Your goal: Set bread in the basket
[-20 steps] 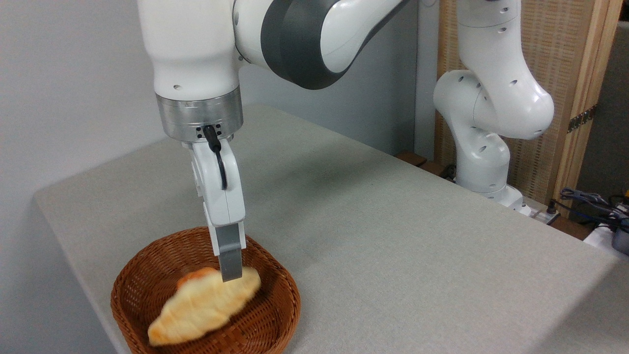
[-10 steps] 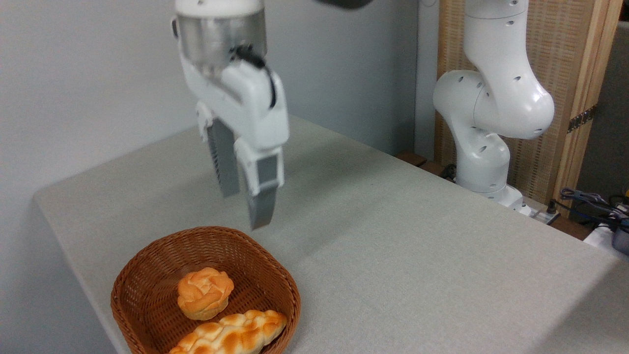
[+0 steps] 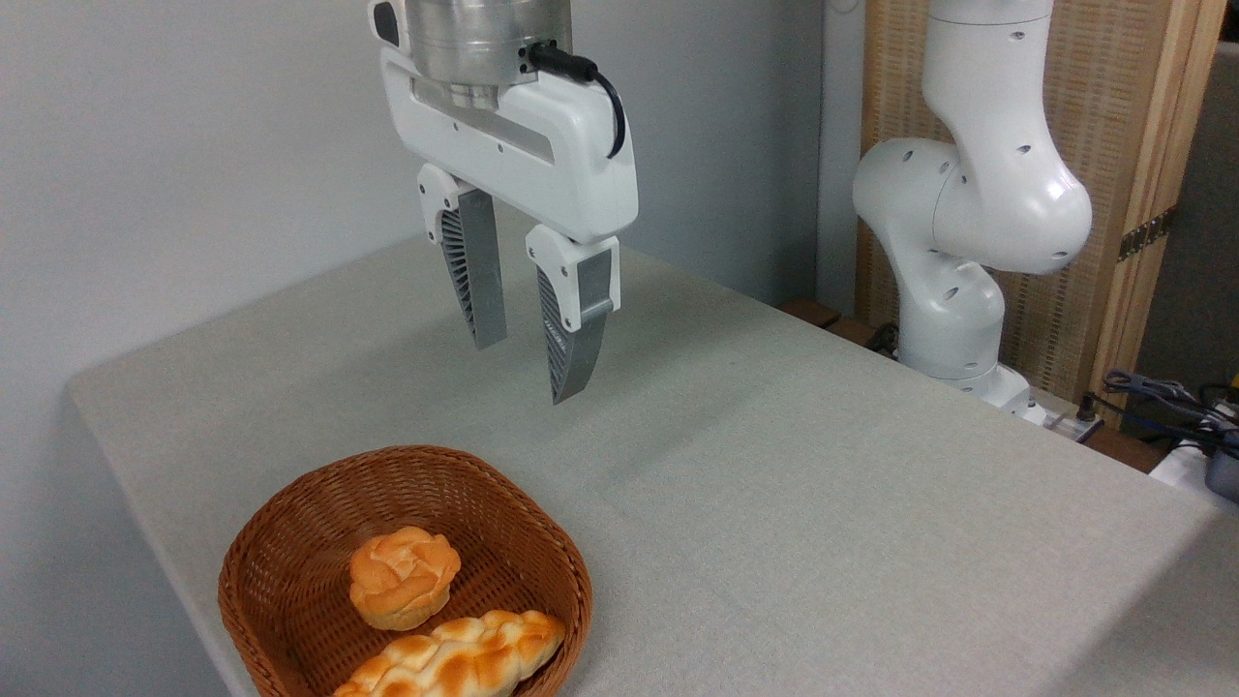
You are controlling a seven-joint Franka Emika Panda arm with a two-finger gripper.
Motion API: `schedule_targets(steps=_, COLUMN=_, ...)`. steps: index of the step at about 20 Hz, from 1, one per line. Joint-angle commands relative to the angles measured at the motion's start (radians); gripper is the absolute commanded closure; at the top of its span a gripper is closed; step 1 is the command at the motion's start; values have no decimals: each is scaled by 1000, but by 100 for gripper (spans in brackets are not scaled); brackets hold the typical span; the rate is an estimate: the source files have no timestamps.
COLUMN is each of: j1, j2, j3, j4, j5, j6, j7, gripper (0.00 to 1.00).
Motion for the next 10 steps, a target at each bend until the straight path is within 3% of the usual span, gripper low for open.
schedule_targets(steps=1, j1=-34, j2=-21, j3=0, j4=-45, j5=-6, j6=-9, j7=-26, gripper=0)
schedule_targets(steps=10, j1=-60, j2=-8, j3=6, j4=-38, j5=-6, j6=-4, j7=-26, gripper=0)
